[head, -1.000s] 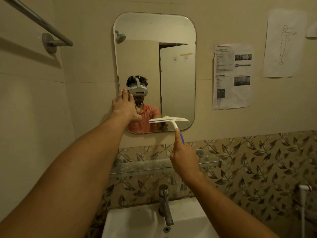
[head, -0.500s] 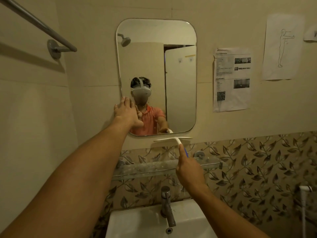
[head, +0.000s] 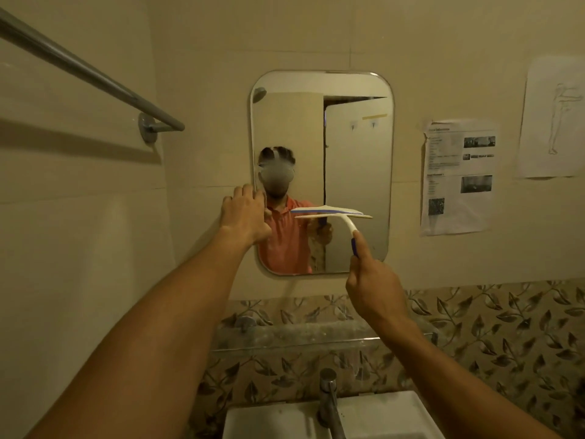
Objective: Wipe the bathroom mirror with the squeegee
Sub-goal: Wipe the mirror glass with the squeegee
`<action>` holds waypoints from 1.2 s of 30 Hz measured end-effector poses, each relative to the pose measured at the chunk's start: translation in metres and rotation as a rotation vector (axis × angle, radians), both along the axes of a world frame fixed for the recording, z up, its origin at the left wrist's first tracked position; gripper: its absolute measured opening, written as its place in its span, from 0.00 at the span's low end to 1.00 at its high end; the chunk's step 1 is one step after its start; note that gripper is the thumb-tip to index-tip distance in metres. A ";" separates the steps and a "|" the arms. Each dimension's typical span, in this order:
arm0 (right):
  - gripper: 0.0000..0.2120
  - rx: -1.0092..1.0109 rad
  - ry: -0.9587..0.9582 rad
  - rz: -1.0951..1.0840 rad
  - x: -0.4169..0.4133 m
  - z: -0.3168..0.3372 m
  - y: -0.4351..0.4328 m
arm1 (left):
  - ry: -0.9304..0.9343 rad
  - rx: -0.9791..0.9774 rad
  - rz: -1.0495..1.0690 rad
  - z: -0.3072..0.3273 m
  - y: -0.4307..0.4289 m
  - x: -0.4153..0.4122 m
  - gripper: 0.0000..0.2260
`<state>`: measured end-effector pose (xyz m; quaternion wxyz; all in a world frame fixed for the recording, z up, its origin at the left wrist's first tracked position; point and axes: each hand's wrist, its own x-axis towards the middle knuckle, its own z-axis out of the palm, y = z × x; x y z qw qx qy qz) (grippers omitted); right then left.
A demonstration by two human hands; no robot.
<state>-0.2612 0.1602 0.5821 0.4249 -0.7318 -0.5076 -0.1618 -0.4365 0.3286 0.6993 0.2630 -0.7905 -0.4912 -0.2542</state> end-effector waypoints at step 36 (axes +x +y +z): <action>0.37 0.150 -0.158 -0.026 -0.085 0.214 0.103 | 0.164 -0.108 -0.059 -0.002 0.030 -0.008 0.51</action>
